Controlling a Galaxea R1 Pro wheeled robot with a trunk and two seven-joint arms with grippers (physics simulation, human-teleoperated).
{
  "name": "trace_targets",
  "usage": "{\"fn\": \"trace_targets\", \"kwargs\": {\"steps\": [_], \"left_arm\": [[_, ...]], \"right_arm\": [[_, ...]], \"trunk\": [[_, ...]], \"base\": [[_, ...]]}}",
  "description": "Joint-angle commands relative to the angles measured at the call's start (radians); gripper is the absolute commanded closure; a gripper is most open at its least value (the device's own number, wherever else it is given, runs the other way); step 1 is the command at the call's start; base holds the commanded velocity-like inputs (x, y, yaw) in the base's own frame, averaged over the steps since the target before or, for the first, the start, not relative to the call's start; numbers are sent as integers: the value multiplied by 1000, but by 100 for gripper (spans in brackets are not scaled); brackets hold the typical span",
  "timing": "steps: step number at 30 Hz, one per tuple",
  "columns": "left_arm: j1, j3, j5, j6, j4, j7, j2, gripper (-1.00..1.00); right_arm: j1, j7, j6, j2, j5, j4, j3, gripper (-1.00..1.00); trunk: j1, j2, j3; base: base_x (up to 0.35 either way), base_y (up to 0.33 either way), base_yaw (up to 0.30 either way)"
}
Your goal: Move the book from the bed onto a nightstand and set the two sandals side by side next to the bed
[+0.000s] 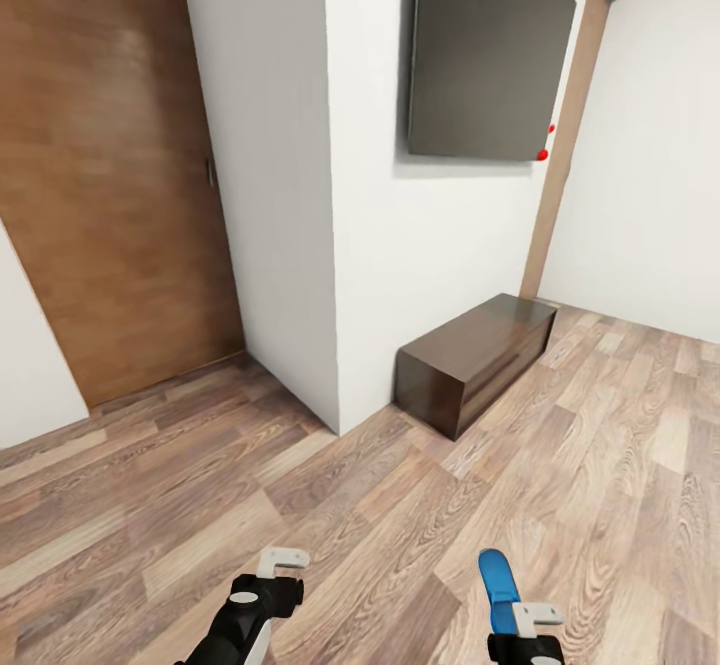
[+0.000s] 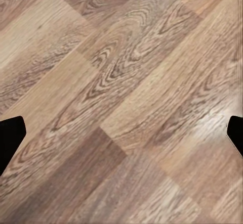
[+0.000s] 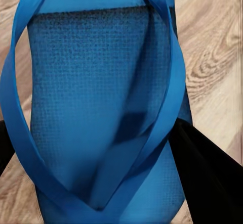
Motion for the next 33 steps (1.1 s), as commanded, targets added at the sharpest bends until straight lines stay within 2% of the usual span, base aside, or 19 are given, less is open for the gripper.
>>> {"fn": "trace_targets", "kwargs": {"steps": [1, 23, 33], "left_arm": [[0, -3, 3, 5, -1, 6, 0, -100], [0, -3, 3, 5, -1, 6, 0, -100], [0, -3, 9, 4, 27, 6, -1, -100]], "right_arm": [[0, -4, 1, 0, -2, 3, 2, 100], [0, -4, -20, 0, -2, 27, 2, 100], [0, -4, -20, 0, -1, 28, 3, 100]], "trunk": [[-4, 7, 2], [-88, 161, 71], [-127, 231, 102]], "base": [[0, 0, -197], [0, 0, -198], [0, 0, -198]]}}
